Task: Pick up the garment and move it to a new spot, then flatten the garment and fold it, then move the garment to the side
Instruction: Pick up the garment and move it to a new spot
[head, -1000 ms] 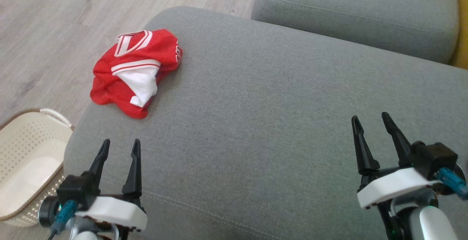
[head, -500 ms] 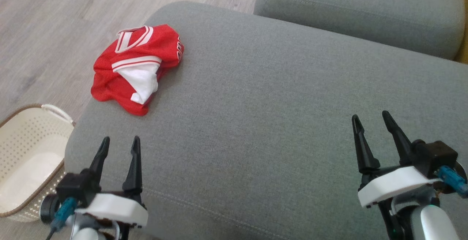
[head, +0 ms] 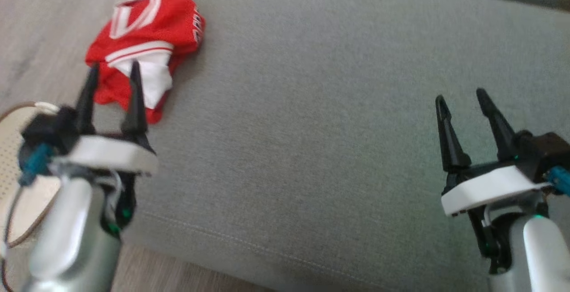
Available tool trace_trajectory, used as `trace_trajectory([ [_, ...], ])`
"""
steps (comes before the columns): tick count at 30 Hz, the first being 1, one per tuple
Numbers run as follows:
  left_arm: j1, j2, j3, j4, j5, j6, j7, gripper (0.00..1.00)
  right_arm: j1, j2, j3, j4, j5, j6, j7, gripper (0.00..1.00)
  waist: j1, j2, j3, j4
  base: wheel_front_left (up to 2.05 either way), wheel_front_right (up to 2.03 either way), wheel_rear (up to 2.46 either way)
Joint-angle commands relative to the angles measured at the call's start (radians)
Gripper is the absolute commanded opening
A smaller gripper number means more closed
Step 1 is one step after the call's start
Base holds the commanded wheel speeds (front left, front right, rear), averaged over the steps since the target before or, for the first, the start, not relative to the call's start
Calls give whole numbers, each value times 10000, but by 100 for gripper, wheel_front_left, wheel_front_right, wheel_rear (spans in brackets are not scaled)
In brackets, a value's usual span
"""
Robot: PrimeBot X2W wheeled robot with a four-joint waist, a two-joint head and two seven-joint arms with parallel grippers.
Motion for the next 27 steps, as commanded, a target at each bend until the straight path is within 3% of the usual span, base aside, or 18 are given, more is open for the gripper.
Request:
trace_trajectory([
  [1,-818,336,582,169,-136,-149,-112,100,-413,-189,263,-466,-121,-9,71,100,-2,0,632,-425,0,0,0],
  [9,-3054,692,909,4240,-895,-1005,565,100,-837,-384,290,-688,-190,-9,200,100,-2,0,1697,-993,0,0,0],
  [16,-4583,906,1138,7747,-1372,-1246,1550,100,-1182,-480,446,-795,-191,-9,256,100,-2,0,2302,-1394,0,0,0],
  [22,-5216,1025,1219,9641,-1593,-1224,2179,100,-1257,-461,471,-722,-114,-9,179,100,-2,0,2440,-1583,0,0,0],
  [23,-5266,1050,1215,9778,-1590,-1233,2075,32,-1250,-451,466,-686,-102,-9,152,100,-2,0,2409,-1602,0,0,0],
  [24,-5299,1087,1206,9875,-1570,-1241,1894,0,-1237,-438,456,-647,-89,-9,124,100,-2,0,2363,-1613,0,0,0],
  [27,-5342,1212,1130,9997,-1439,-1279,1076,0,-1180,-386,418,-508,-39,-9,26,100,-2,0,2121,-1605,0,0,0],
])
